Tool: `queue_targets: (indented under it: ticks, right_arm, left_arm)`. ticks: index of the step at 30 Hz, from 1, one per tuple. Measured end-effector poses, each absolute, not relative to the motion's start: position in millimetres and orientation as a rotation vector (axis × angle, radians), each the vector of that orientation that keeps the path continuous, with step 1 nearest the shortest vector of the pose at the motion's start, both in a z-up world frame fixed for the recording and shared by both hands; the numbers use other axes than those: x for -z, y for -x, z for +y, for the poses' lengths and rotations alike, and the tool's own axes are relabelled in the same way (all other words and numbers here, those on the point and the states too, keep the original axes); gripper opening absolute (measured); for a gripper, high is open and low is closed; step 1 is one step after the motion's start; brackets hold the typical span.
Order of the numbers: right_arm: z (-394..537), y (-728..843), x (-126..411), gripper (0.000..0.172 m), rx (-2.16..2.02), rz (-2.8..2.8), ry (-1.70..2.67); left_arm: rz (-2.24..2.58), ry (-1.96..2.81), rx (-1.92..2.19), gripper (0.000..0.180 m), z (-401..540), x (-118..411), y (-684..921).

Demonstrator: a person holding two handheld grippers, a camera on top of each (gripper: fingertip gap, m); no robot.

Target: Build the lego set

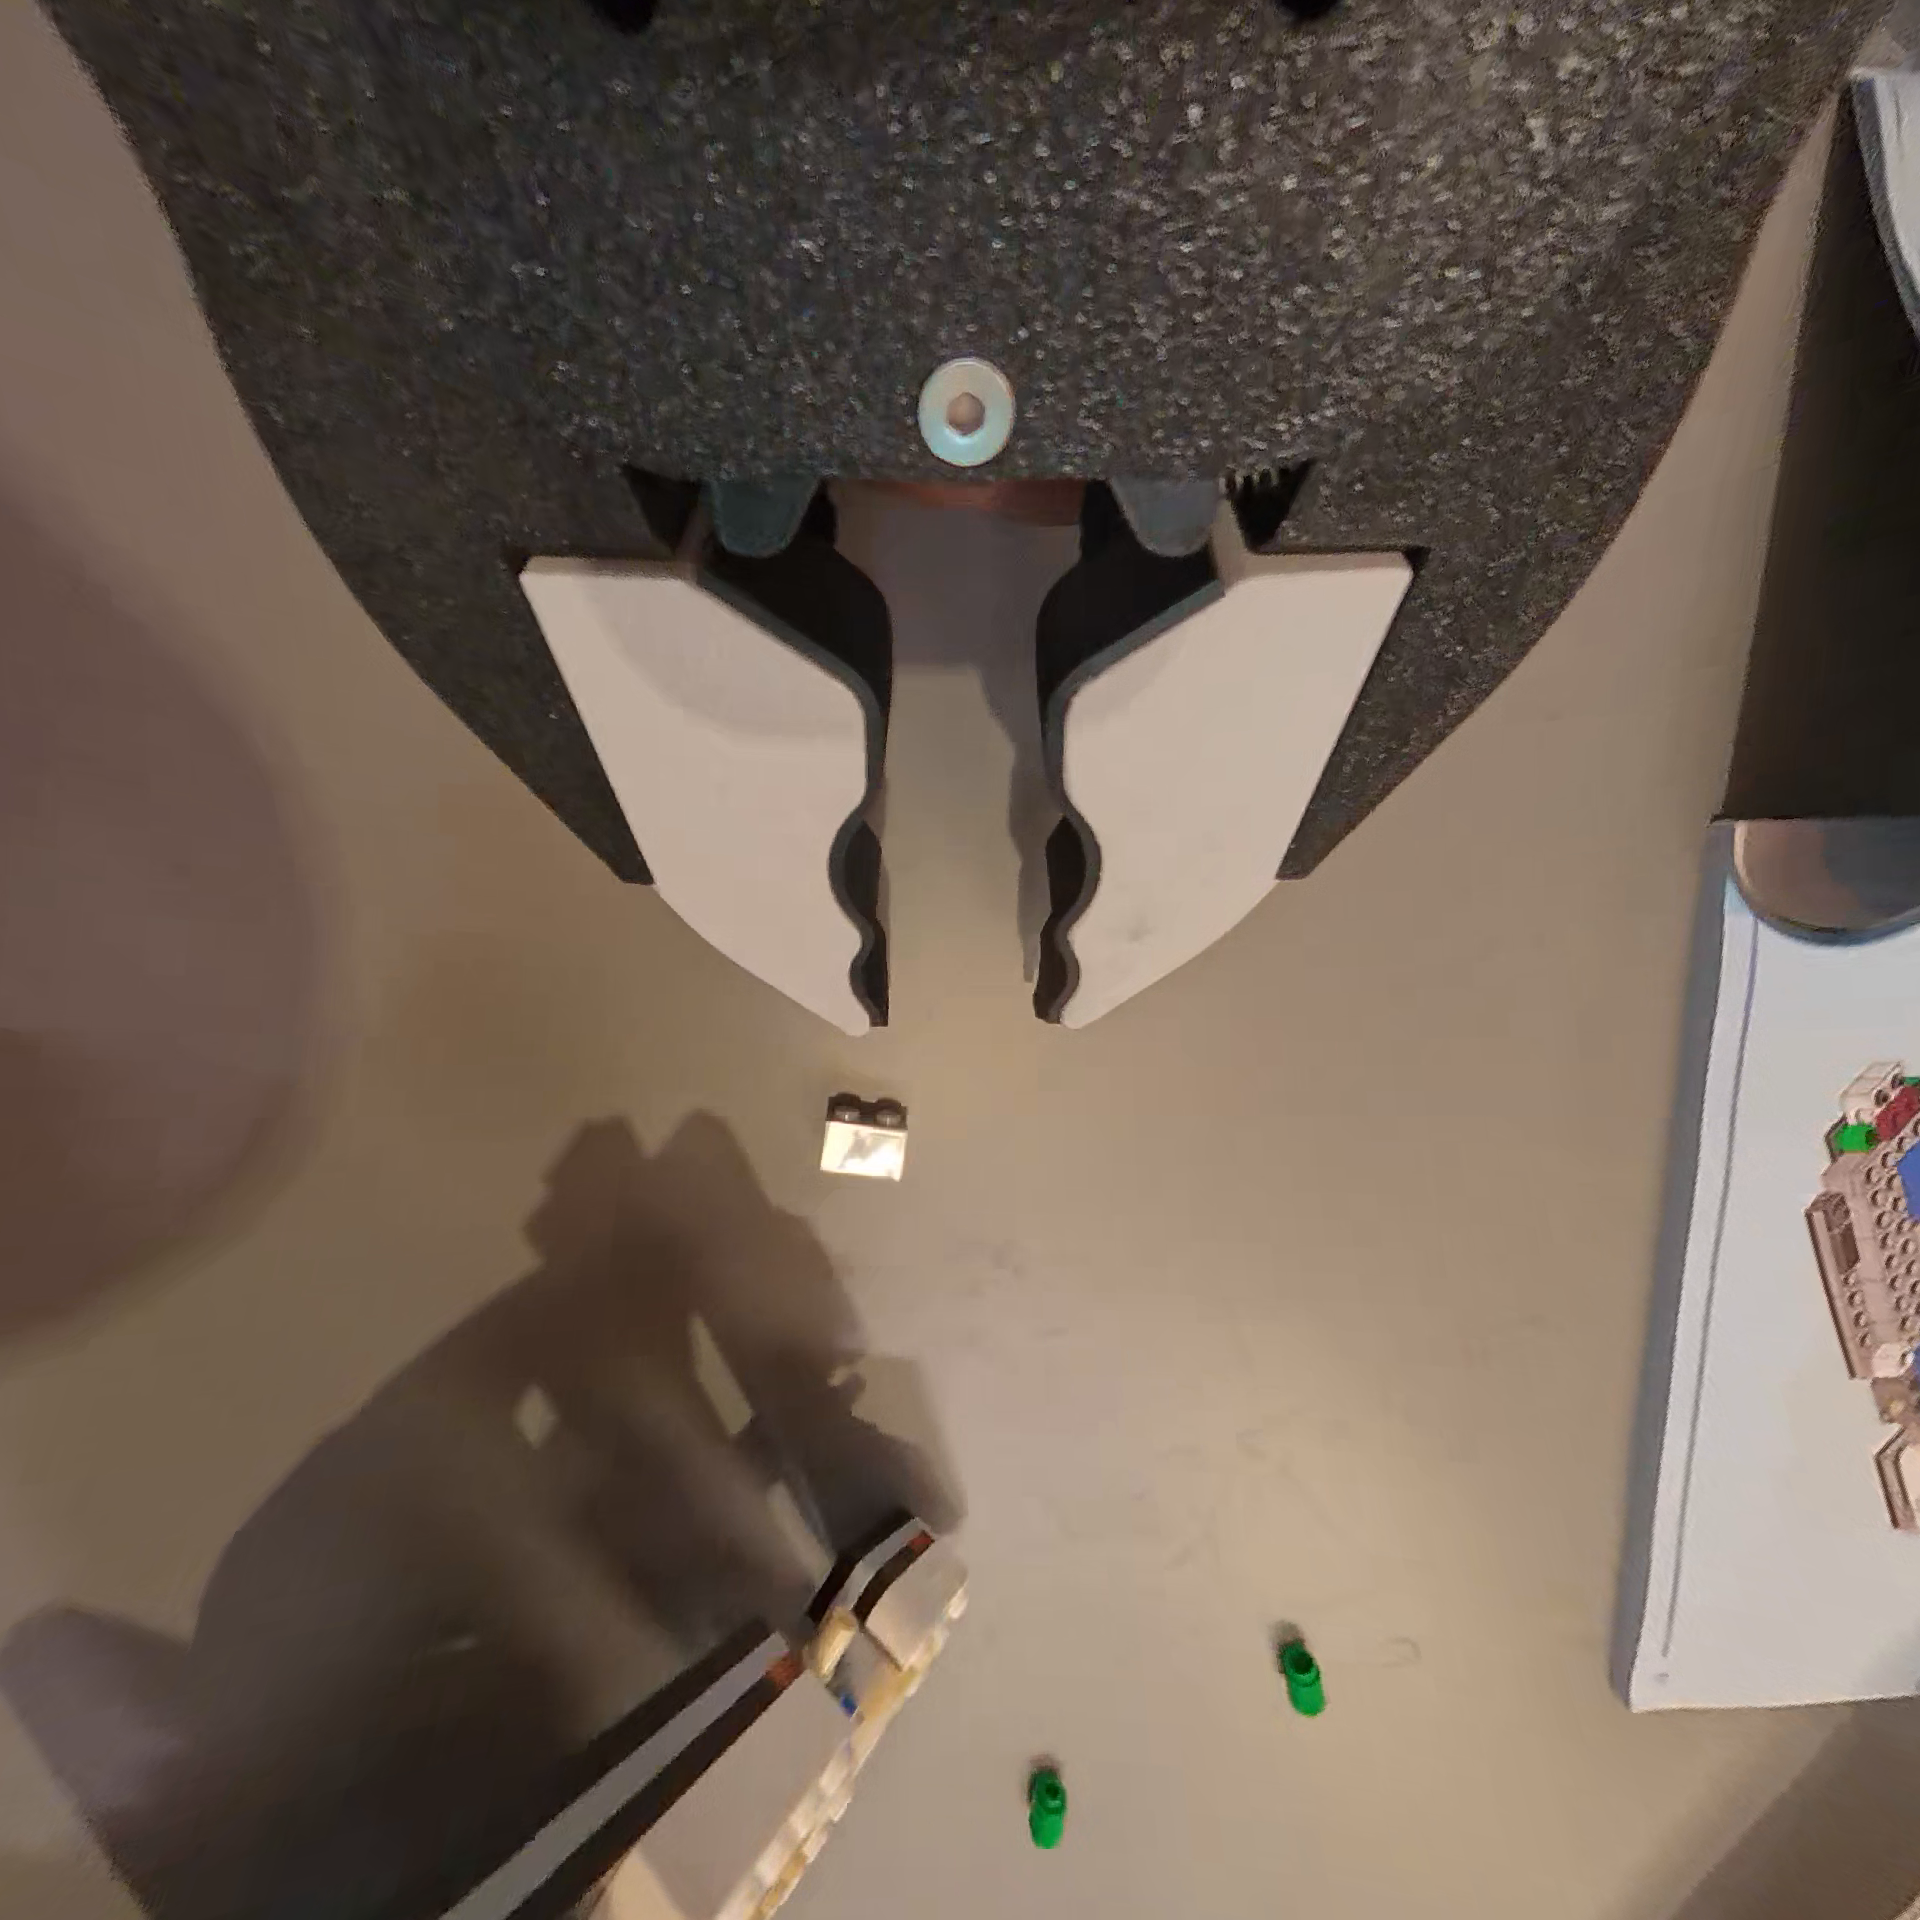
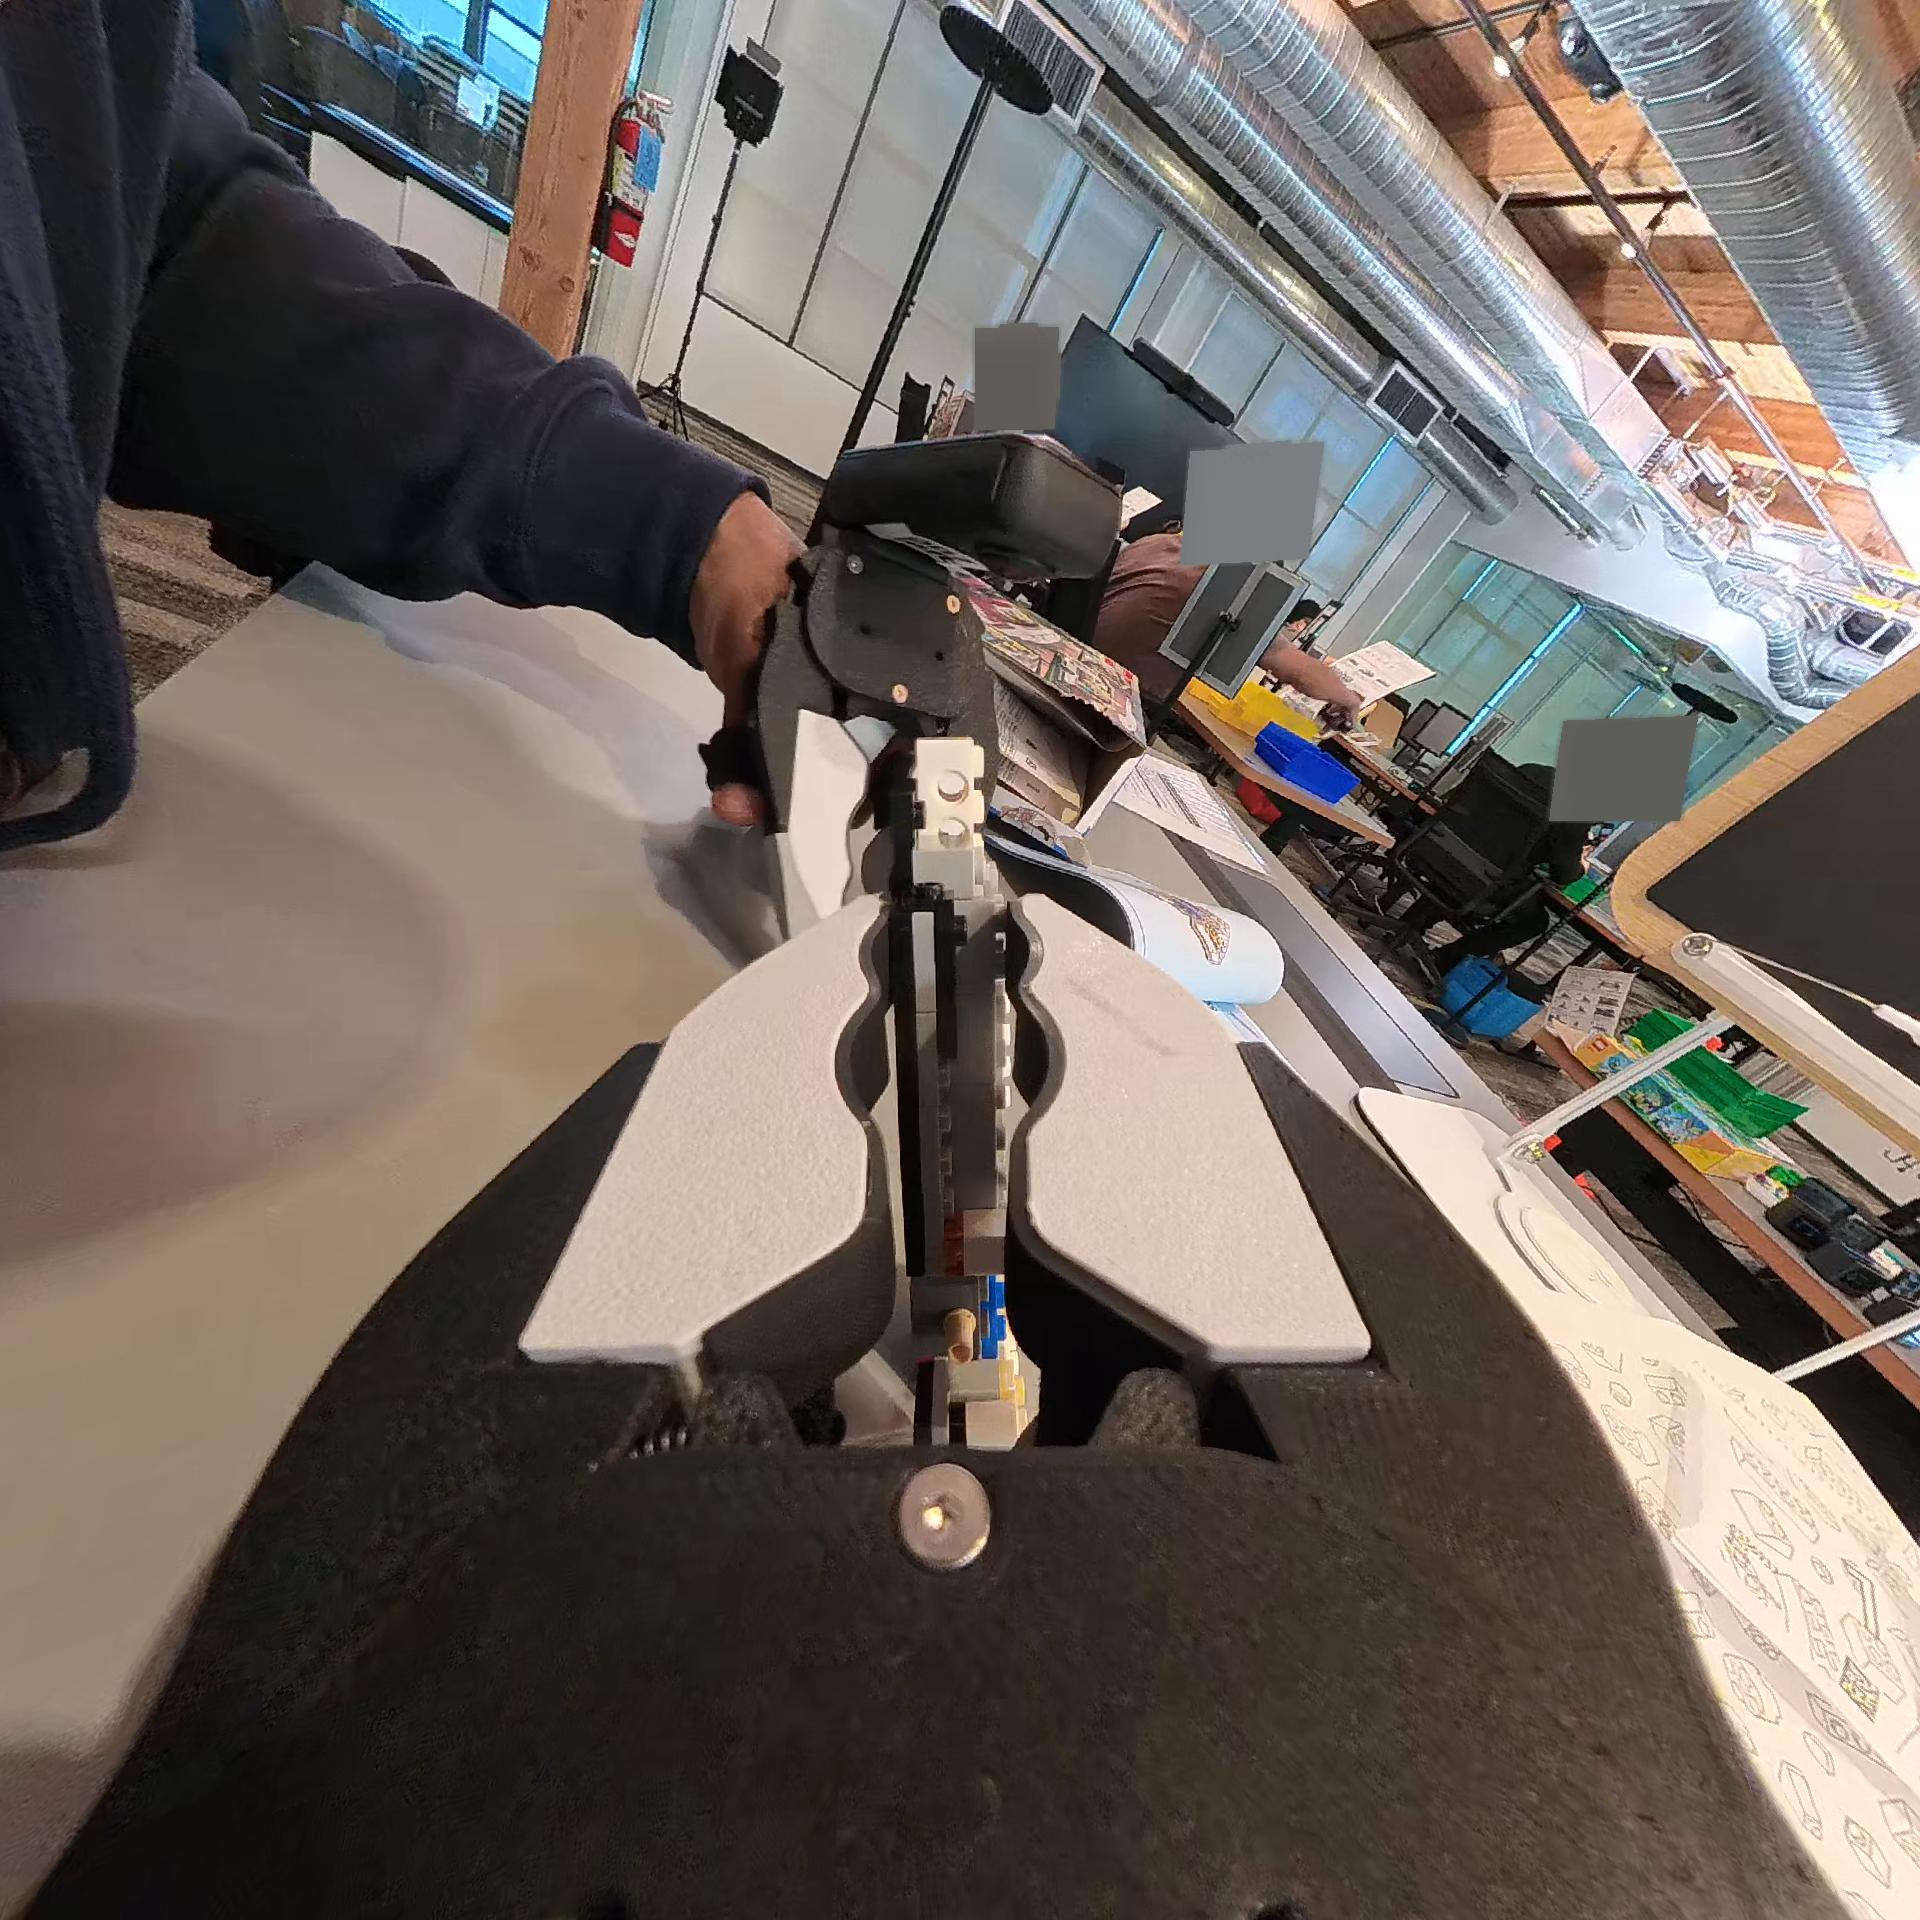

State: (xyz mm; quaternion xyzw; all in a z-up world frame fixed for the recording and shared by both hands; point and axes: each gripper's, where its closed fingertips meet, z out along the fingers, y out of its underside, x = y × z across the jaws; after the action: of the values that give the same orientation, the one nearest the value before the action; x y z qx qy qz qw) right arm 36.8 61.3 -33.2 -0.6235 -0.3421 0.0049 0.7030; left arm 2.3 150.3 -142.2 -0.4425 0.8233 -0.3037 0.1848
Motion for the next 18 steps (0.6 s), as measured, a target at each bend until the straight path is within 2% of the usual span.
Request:
queue_targets:
  ticks: [10,18]
  right_arm:
    - [62,-37,33,0.019,-0.002,-0.766,1.389]
    - [62,-36,36,0.019,0.04,-0.796,1.384]
  left_arm:
    - [2.286,1.37,0.78,0.029,129,150,-16]
    - [2.049,1.647,0.693,0.029,121,153,-12]
